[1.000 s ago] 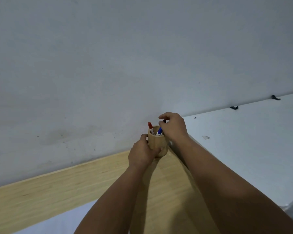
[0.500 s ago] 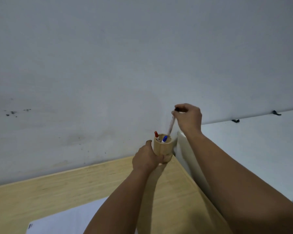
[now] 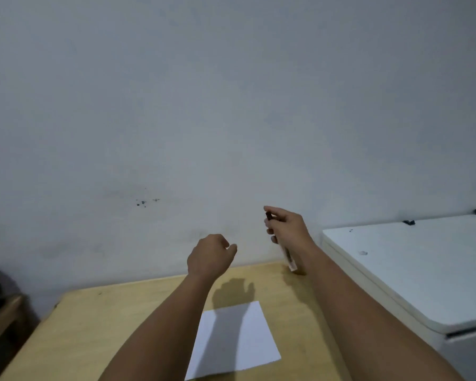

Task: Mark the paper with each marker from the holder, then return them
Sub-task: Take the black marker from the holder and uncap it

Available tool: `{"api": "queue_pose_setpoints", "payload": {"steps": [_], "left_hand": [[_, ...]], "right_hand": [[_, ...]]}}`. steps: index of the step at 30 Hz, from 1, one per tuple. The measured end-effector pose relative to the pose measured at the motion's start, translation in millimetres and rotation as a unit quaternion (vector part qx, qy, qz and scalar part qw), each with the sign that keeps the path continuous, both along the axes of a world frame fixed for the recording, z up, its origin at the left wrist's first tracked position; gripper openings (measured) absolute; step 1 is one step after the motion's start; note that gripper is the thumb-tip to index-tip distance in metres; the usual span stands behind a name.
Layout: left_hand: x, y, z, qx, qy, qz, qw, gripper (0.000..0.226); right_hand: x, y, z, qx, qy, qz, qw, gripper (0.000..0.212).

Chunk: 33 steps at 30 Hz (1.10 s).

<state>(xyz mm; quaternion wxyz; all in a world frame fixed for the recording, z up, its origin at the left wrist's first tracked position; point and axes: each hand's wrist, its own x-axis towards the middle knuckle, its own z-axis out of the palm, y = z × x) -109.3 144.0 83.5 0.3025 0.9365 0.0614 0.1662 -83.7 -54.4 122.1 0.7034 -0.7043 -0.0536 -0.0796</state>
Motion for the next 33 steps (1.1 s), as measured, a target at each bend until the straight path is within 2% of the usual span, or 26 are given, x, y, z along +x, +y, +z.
{"api": "queue_pose_setpoints", "payload": {"steps": [2,6,8,11,16,20,25,29,33], "left_hand": [[-23,28,-4,0.013,0.008,0.017,1.0,0.027],[-60,85,-17,0.018,0.02,0.056,0.998,0.023],[-75,108,-20,-0.003,0.024,0.066,0.998,0.026],[-92,136,-25,-0.046,0.037,0.082,0.995,0.037],[-106,162,-33,-0.131,0.025,0.062,0.989,0.062],[-108,167,-35,-0.184,0.033,0.018,0.982,0.061],[-105,168,-39,-0.189,0.045,-0.036,0.98,0.056],[-94,171,-42,-0.171,0.047,-0.004,0.984,0.058],[-83,173,-43,-0.157,0.025,0.029,0.987,0.045]], "right_hand": [[-14,21,-15,-0.006,0.046,0.064,0.997,0.042],[-45,69,-37,-0.013,0.088,0.171,0.981,0.021],[-55,95,-45,-0.054,0.109,0.195,0.973,0.021],[-65,129,-56,-0.126,0.114,0.226,0.959,0.027],[-80,165,-60,-0.193,0.075,0.272,0.94,0.021],[-82,181,-69,-0.214,0.073,0.302,0.926,0.018],[-82,194,-76,-0.214,0.069,0.326,0.918,0.015],[-77,200,-85,-0.197,0.051,0.318,0.926,0.014],[-70,200,-93,-0.186,0.039,0.296,0.936,0.02]]}}
